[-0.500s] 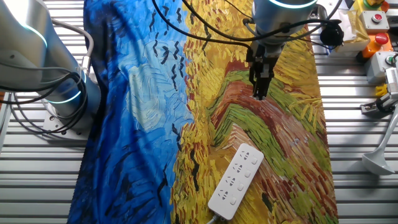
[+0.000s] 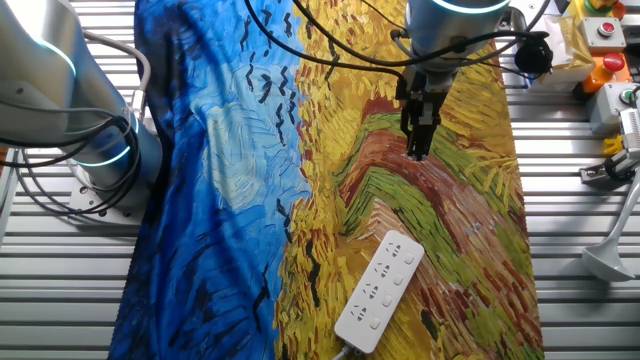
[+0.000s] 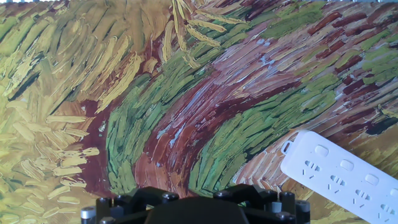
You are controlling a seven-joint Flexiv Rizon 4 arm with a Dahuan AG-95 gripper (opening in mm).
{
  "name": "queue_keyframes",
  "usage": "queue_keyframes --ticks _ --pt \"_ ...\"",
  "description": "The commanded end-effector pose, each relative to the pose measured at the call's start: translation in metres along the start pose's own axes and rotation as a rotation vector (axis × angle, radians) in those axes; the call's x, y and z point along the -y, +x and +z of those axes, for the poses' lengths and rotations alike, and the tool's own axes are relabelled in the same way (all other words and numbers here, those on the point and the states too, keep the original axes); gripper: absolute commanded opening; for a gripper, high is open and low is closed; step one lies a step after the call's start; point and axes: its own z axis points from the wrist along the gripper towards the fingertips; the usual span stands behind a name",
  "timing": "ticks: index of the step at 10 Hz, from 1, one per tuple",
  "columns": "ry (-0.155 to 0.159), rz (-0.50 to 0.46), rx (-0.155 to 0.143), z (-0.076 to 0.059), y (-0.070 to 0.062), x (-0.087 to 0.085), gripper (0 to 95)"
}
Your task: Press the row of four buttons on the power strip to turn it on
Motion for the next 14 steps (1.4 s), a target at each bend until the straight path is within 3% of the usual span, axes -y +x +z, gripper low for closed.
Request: queue_keyframes --ticks 1,8,9,12,14 --pt "-0.031 -0.093 0.027 0.0 0.0 0.0 0.0" --pt "-0.021 -0.109 0.026 0.001 0.001 0.0 0.0" --pt "-0.02 -0.188 0.027 0.001 0.003 0.0 0.0" --pt "-0.018 -0.19 0.027 0.003 0.008 -0.001 0.0" --pt "-0.022 -0.243 0.028 0.004 0.011 -0.001 0.0"
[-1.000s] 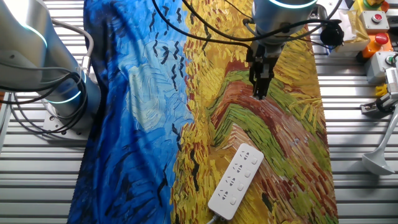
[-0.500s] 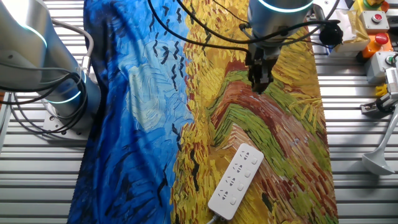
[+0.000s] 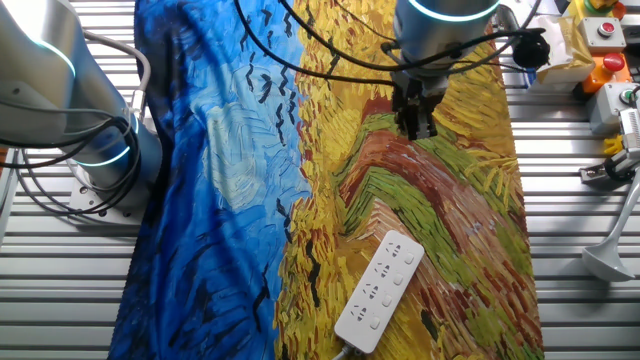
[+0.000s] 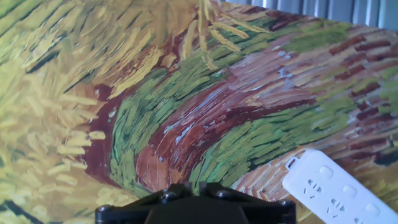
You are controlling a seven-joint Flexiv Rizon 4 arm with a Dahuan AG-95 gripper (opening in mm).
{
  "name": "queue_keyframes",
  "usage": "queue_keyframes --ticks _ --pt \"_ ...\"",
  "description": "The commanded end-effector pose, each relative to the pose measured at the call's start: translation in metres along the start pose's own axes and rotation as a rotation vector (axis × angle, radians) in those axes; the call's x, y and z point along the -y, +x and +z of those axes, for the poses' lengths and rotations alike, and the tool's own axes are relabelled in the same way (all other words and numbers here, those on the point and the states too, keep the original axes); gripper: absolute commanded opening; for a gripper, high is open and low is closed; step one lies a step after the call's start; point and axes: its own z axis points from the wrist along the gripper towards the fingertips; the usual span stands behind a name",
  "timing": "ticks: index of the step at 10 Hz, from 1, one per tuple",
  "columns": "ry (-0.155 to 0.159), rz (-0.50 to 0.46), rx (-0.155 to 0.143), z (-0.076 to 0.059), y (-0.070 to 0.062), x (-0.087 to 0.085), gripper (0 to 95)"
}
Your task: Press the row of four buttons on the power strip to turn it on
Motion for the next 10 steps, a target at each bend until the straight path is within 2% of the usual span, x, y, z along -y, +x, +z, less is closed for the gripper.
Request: queue_keyframes --ticks 1,2,3,5,6,7,9,10 --pt "0.002 -0.019 -0.013 0.001 0.005 0.001 0.0" --pt "0.006 -0.026 -0.028 0.001 0.015 0.007 0.0" --pt "0.003 -0.056 -0.031 0.0 0.022 0.013 0.0" --pt "-0.005 -0.131 -0.023 0.003 0.036 0.029 0.0" --pt "-0.03 -0.183 -0.009 0.008 0.042 0.037 0.0" --pt "-0.057 -0.277 0.017 0.013 0.054 0.048 0.0" --pt "-0.035 -0.31 -0.005 0.01 0.061 0.054 0.0" --pt "-0.026 -0.329 -0.007 0.01 0.061 0.054 0.0"
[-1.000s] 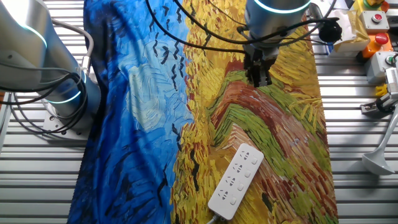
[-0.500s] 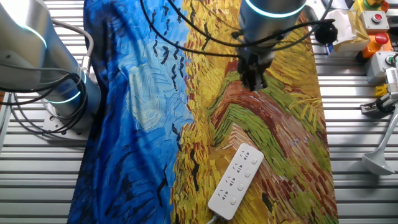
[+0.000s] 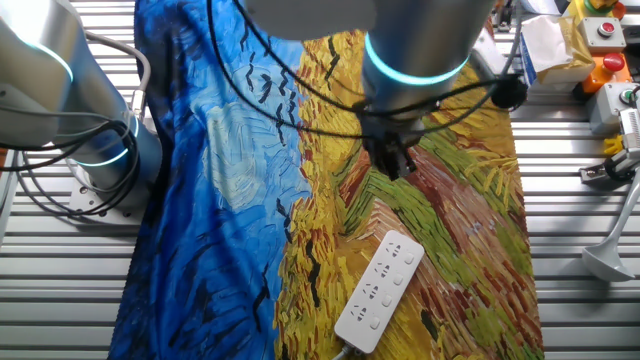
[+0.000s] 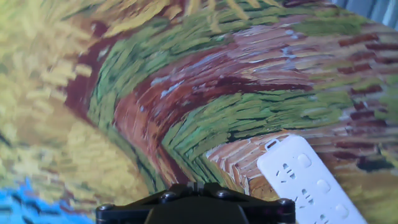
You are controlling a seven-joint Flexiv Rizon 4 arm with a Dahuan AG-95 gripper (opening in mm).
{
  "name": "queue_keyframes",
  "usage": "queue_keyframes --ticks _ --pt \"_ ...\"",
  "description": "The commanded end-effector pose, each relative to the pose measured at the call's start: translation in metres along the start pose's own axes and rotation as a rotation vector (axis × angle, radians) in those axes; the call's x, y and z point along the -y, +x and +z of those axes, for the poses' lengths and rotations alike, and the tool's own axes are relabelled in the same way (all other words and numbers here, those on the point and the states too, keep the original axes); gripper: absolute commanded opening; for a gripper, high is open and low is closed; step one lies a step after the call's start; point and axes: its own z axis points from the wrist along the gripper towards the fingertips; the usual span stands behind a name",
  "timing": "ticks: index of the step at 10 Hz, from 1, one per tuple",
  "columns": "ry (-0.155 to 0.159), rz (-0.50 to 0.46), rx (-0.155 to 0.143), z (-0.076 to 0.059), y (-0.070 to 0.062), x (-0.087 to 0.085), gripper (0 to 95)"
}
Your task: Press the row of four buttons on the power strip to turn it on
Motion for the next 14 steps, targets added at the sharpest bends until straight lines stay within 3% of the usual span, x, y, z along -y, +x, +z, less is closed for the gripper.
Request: queue_keyframes --ticks 1,3,7,10,13,14 --pt "0.021 -0.118 -0.002 0.0 0.007 0.003 0.0" --pt "0.015 -0.179 -0.004 0.0 0.007 0.003 0.0" --pt "0.001 -0.166 -0.03 0.002 0.006 -0.001 0.0" --pt "-0.001 -0.23 -0.033 0.001 0.03 0.017 57.0" --pt "0.003 -0.312 -0.025 0.015 0.057 0.052 57.0" --pt "0.008 -0.346 -0.024 0.02 0.067 0.063 76.0"
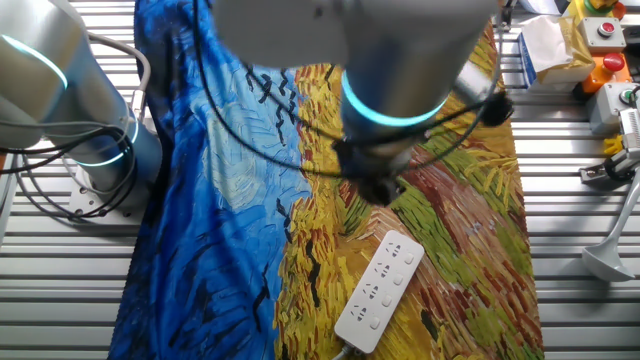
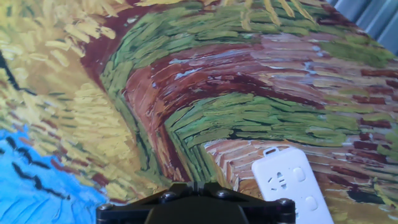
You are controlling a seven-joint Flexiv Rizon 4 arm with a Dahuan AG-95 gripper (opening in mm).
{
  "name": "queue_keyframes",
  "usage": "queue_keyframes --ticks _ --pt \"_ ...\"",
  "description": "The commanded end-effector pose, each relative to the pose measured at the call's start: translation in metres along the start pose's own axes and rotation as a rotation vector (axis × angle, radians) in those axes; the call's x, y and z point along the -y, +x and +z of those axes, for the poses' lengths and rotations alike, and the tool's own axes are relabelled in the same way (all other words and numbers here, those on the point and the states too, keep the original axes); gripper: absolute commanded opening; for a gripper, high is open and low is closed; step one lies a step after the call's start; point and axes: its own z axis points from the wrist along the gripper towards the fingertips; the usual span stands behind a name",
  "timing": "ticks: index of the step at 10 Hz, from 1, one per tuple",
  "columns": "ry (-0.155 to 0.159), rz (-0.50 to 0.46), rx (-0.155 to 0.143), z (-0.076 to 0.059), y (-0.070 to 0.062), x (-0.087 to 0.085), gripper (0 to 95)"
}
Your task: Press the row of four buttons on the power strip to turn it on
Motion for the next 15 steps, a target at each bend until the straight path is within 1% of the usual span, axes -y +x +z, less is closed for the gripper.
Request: queue_keyframes --ticks 1,2,3,5,6,8,9,10,11,12,13,15 --pt "0.006 -0.09 0.0 0.008 0.018 0.012 76.0" --pt "0.004 -0.106 -0.015 0.008 0.018 0.012 76.0" --pt "-0.005 -0.11 -0.021 0.008 0.018 0.012 76.0" --pt "-0.025 -0.101 -0.008 0.008 0.018 0.012 76.0" --pt "-0.024 -0.065 -0.012 0.008 0.018 0.012 76.0" --pt "-0.016 -0.043 -0.016 0.008 0.018 0.012 76.0" --pt "-0.009 -0.035 -0.025 0.01 0.018 0.01 95.0" --pt "-0.004 -0.062 -0.028 0.016 0.027 0.013 95.0" --pt "-0.002 -0.103 -0.025 0.024 0.041 0.023 95.0" --pt "-0.003 -0.121 -0.025 0.03 0.049 0.03 95.0" --pt "-0.005 -0.153 -0.023 0.04 0.06 0.039 95.0" --pt "0.014 -0.183 -0.014 0.058 0.076 0.05 95.0"
